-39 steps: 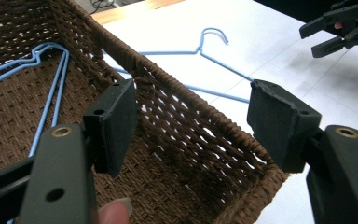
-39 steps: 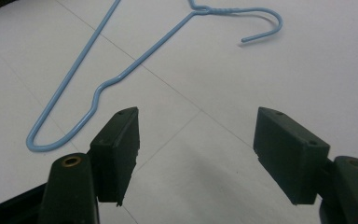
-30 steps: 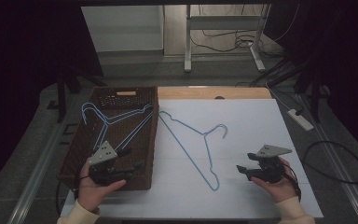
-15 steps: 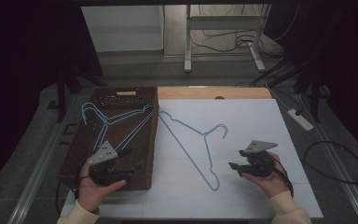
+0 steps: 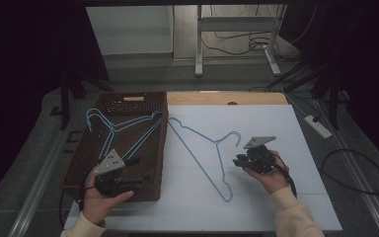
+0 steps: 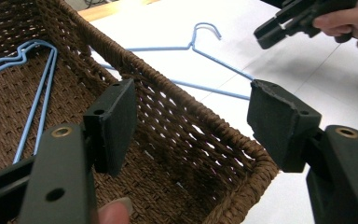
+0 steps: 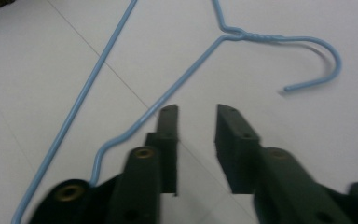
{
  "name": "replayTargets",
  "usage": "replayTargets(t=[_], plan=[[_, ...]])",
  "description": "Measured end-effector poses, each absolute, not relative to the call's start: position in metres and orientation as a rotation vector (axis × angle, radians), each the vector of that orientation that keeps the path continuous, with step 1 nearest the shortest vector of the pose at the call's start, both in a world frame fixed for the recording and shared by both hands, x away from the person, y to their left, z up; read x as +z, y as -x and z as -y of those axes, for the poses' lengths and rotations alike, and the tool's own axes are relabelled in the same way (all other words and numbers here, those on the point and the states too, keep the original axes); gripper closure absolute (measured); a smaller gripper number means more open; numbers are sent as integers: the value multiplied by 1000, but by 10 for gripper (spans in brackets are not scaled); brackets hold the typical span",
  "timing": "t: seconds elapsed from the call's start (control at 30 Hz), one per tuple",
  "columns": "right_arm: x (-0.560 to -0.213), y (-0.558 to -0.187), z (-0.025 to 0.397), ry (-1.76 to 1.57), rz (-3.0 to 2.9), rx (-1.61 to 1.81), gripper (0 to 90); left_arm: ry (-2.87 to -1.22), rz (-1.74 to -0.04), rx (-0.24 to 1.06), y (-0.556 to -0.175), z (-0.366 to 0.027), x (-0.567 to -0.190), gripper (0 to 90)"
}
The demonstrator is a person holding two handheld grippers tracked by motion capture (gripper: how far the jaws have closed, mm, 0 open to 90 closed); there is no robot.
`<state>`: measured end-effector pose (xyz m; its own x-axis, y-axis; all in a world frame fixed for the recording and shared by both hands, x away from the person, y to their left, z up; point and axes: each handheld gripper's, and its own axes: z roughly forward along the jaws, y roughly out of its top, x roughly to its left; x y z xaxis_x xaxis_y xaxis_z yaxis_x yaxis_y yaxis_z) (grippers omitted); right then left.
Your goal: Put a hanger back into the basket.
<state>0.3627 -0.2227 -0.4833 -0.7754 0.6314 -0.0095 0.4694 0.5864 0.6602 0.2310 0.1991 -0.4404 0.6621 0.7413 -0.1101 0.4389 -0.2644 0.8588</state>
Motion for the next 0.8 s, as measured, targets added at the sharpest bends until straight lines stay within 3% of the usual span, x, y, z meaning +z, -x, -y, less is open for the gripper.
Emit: replayTargets(t=[0.03,0.13,0.8], plan=[[-484,-369,217,-906,-2588,963,867,-1906,-926,389,-231,-199,-441,328],[-483,-382,208,-911,-2596,968,897,-1905,-925,390,-231,-199,-440,328],[-502,-479,182,-1064,-2534,932,897,-1909,-928,390,-233,-200,-442,329]])
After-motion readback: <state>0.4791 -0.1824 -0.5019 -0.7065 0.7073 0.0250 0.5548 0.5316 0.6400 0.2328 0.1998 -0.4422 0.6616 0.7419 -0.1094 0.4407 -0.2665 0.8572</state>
